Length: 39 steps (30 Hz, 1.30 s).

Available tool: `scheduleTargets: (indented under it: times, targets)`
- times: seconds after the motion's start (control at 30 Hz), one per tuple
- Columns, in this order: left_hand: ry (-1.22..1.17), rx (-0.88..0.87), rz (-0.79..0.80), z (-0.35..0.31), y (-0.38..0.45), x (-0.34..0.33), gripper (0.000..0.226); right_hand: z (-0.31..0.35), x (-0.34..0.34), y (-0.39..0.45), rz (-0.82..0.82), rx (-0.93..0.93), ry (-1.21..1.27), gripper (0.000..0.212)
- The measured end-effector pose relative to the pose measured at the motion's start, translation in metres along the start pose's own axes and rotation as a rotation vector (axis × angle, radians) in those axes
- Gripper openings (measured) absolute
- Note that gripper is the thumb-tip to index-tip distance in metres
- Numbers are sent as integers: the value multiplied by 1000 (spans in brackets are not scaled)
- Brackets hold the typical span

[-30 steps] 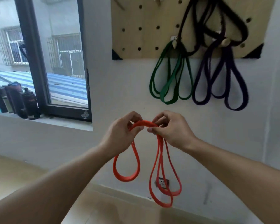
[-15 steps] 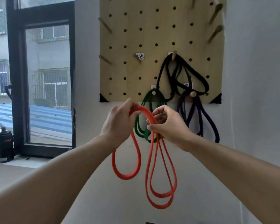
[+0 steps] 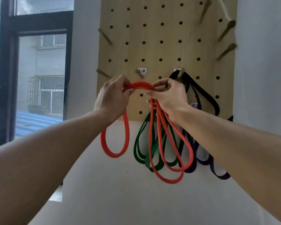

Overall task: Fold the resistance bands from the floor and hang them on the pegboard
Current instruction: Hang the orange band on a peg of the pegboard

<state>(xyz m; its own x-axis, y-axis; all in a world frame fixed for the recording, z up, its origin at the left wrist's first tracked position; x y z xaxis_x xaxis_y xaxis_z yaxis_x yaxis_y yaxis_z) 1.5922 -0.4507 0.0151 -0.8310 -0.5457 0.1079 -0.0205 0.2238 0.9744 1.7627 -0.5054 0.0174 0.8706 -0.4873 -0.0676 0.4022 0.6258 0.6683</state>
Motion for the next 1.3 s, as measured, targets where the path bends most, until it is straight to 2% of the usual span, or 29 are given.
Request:
scheduleTargets:
  times: [0.27, 0.43, 0.57, 0.73, 0.87, 1.0, 1.13, 1.2, 1.3]
  targets:
    - [94, -2, -74, 18, 76, -31, 21, 11, -32, 83, -165, -17, 91, 23]
    - [106, 59, -124, 33, 104, -59, 18, -2, -55, 125, -289, -69, 195, 23]
    - [49, 168, -104, 53, 113, -81, 11, -20, -70, 145, -320, -66, 151, 23]
    - [-10, 231, -30, 78, 101, -109, 13, -48, -80, 162, -341, -54, 121, 18]
    - [-33, 206, -23, 85, 94, -125, 15, -63, -81, 166, -299, -39, 149, 20]
    - [-15, 175, -2, 85, 90, -130, 17, -77, -86, 152, -233, -73, 107, 5]
    - [-11, 217, 1, 87, 92, -130, 14, -81, -96, 130, -168, -147, 37, 11]
    - [3, 241, 15, 87, 95, -125, 13, -69, -93, 119, -84, -219, -31, 11]
    - [39, 230, 64, 86, 97, -120, 18, -44, -78, 114, 116, -222, -270, 17]
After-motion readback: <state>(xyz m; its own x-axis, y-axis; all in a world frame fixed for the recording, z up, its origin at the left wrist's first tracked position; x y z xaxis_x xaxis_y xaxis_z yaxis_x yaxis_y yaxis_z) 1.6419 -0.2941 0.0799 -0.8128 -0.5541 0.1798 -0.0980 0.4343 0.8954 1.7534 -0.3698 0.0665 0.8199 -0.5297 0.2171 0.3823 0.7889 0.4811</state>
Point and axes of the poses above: each hand's wrist, its own y-axis towards the middle knuckle, its own x-axis out of the back of the hand, z = x × y, the point moved 3 cm from there along y, towards the middle knuckle, and after that the axes turned 6 degrees about -z, right-handed, at the moved point
